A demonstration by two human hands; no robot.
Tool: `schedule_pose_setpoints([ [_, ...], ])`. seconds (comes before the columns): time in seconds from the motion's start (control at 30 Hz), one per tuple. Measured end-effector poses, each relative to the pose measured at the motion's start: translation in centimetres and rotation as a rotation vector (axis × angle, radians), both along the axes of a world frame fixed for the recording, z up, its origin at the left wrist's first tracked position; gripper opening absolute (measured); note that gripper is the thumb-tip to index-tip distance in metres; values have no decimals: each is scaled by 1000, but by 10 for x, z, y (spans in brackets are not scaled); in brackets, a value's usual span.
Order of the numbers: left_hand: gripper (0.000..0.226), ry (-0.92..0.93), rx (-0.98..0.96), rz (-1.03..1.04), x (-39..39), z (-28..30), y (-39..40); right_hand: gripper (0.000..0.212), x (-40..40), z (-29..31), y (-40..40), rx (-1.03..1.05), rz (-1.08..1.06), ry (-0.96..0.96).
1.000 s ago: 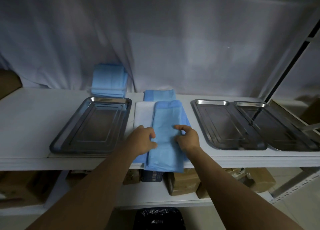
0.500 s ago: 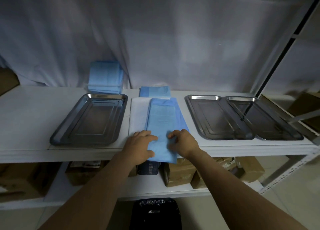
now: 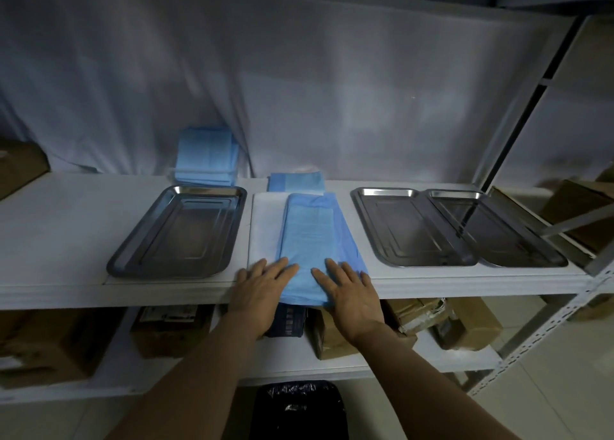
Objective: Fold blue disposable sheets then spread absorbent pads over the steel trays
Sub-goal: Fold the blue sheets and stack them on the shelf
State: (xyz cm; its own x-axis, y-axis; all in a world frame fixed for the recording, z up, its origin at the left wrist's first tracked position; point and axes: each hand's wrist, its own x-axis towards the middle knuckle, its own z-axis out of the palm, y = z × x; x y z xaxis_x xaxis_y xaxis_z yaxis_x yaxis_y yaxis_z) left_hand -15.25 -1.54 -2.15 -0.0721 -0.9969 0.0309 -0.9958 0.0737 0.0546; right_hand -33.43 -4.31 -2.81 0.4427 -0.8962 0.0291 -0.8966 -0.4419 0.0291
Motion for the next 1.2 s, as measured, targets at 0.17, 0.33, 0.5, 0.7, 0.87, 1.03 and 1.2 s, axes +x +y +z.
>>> schedule_pose_setpoints([
  [0.17,81,61,-48,-52,8,5,-5,49,-4,10,-5,69,62,-273],
  [0.33,62,329,-126,-104,12,10,-8,27,-6,32,-11,216,-44,-583],
  [0.5,21,680,-114,-15,4,22,-18,23,-15,55,-21,475,-28,-905],
  [0.7,47,863,22,76,-2,29,-28,37,-24,60,-37,573,-31,-843],
  [0.87,35,993,-32,136,-7,32,-37,29,-19,48,-48,500,-109,-769],
  [1.03,39,1087,35,206,-3,32,-49,16,-13,38,-64,444,-131,-918],
  [1.2,30,1035,160,248,11,30,-67,33,0,29,-80,384,-273,-962],
])
